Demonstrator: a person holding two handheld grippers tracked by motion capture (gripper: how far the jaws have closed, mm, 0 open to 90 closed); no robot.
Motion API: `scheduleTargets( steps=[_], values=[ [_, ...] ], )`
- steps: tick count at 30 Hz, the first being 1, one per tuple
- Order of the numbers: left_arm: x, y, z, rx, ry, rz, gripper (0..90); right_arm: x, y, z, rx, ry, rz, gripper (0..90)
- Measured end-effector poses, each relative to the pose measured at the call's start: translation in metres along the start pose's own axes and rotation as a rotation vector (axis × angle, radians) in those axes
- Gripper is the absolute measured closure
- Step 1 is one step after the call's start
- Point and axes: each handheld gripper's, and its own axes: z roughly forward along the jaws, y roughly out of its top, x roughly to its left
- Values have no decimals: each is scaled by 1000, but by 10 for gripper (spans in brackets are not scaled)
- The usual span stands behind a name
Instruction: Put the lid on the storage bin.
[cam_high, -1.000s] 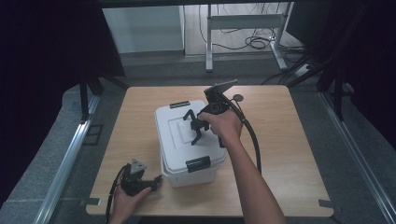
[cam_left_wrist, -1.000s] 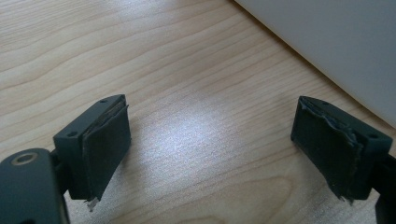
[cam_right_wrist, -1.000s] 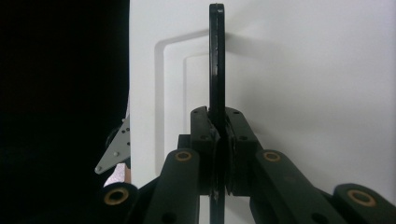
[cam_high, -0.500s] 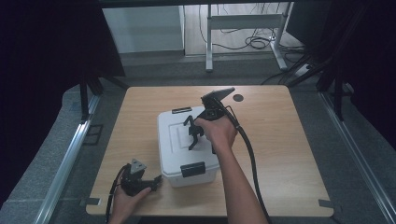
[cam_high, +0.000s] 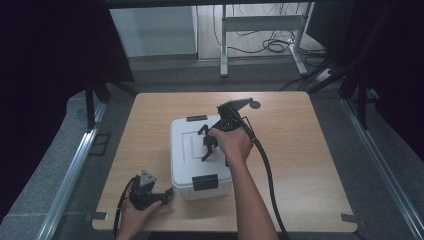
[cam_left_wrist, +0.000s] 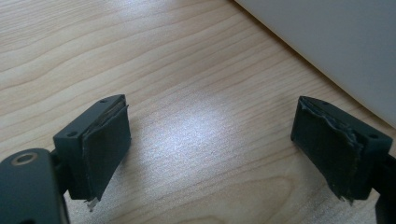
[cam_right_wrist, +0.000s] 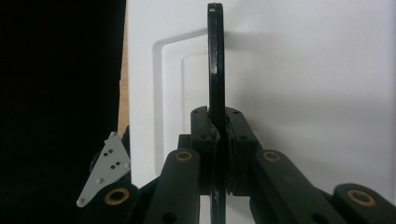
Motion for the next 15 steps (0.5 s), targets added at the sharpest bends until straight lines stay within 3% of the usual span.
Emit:
scheduleTargets(
  steps=[13,15],
  values=[
    [0,0,0,1,-3,2,117,-3,1,2,8,32,-32,826],
    [0,0,0,1,-3,3,117,-2,1,-2,-5,36,-52,764]
  ],
)
